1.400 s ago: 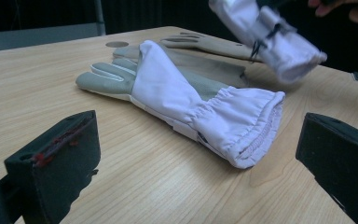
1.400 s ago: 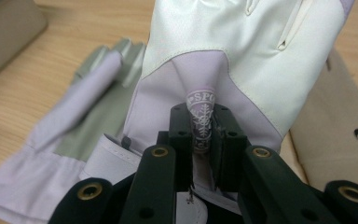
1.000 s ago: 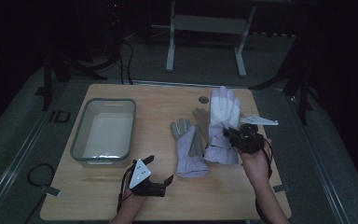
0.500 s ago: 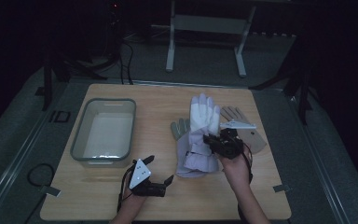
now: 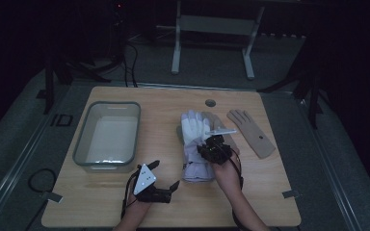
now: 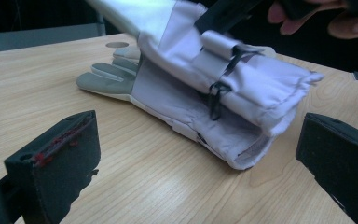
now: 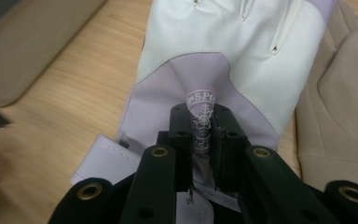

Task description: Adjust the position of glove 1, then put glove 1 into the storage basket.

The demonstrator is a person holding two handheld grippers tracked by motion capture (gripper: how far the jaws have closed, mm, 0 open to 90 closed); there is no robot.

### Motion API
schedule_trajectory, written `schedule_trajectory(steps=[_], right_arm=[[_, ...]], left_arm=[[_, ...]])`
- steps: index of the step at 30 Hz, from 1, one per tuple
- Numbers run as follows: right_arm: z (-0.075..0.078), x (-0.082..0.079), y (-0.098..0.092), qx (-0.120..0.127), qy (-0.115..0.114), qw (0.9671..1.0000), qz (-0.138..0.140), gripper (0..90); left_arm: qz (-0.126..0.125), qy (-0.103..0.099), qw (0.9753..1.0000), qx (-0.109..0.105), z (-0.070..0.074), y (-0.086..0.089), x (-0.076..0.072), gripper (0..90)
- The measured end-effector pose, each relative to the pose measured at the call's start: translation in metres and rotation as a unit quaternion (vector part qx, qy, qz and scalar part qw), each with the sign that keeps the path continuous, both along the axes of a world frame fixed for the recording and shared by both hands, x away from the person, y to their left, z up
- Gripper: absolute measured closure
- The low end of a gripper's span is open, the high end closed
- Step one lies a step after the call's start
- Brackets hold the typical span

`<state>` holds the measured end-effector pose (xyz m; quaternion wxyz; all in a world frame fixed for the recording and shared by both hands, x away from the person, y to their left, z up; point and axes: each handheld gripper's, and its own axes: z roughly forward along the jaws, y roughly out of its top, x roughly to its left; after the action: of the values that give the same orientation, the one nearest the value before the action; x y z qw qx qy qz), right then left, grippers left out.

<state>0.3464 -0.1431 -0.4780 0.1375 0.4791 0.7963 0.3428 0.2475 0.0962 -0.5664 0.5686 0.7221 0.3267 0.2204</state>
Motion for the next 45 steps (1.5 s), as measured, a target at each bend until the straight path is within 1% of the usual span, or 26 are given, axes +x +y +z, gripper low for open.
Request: schedule_trajectory(steps=[3,7,9,14,16,19,21,24,26,30,33,36,38,39,40,42,44,45], right_arm=[[-0.008,0.005,0.002,0.000,0.010,0.9999,-0.008,79.9],[-0.018,0.009,0.005,-0.010,0.013,0.9997,-0.018,79.7],[-0.023,0.010,0.004,-0.008,0.012,0.9996,-0.023,79.6],[-0.028,0.011,0.006,-0.010,0.020,0.9997,-0.013,79.2],[-0.029,0.011,0.008,-0.012,0.019,0.9997,-0.011,79.1],[-0.030,0.011,0.011,-0.006,0.019,0.9998,-0.005,78.8],[-0.031,0.011,0.014,-0.008,0.017,0.9998,-0.002,78.3],[-0.032,0.012,0.014,-0.007,0.014,0.9999,-0.001,76.4],[-0.031,0.013,0.013,-0.004,0.013,0.9999,0.000,72.1],[-0.025,0.012,0.009,0.001,0.005,0.9999,0.012,61.0],[-0.019,0.010,0.006,0.003,-0.004,0.9997,0.024,46.7],[-0.013,0.008,0.003,0.010,-0.016,0.9991,0.038,34.7],[-0.010,0.007,-0.001,0.016,-0.022,0.9984,0.048,28.5],[-0.008,0.006,-0.006,0.030,-0.026,0.9973,0.061,21.3],[-0.007,0.006,-0.008,0.036,-0.028,0.9968,0.065,18.3],[-0.005,0.005,-0.013,0.042,-0.038,0.9953,0.078,14.4],[-0.004,0.003,-0.018,0.035,-0.055,0.9950,0.076,14.8],[-0.004,0.003,-0.018,0.035,-0.055,0.9950,0.076,14.8]], left_arm=[[0.000,0.001,1.0000,-0.001,0.000,0.000,0.000,0.0],[0.001,0.001,1.0000,-0.001,0.000,0.000,0.000,0.0],[0.000,0.001,1.0000,0.000,0.000,0.000,0.000,0.0],[0.000,0.000,1.0000,0.001,0.000,0.000,0.000,0.0],[0.001,0.001,1.0000,0.000,0.000,0.000,0.000,0.0],[0.002,0.003,1.0000,-0.002,0.000,0.001,0.001,0.0],[0.003,0.004,1.0000,-0.005,0.000,0.001,0.001,0.0],[0.002,0.005,1.0000,-0.005,0.000,0.001,0.001,0.0],[0.001,0.005,1.0000,-0.005,0.000,0.001,0.001,0.0],[-0.001,0.006,1.0000,-0.003,0.000,0.001,0.001,0.0],[-0.001,0.004,1.0000,-0.001,0.000,0.001,0.001,0.0],[0.000,0.010,0.9999,-0.004,0.000,0.001,0.002,0.0],[-0.002,0.020,0.9998,-0.006,0.000,0.002,0.004,0.0],[-0.002,0.020,0.9998,-0.006,0.000,0.002,0.004,0.0],[0.000,0.021,0.9998,-0.007,0.000,0.002,0.005,0.0],[0.002,0.021,0.9997,-0.008,0.000,0.002,0.004,0.0],[0.000,0.024,0.9997,-0.008,0.000,0.002,0.005,0.0],[0.002,0.026,0.9996,-0.006,0.000,0.002,0.005,0.0]])
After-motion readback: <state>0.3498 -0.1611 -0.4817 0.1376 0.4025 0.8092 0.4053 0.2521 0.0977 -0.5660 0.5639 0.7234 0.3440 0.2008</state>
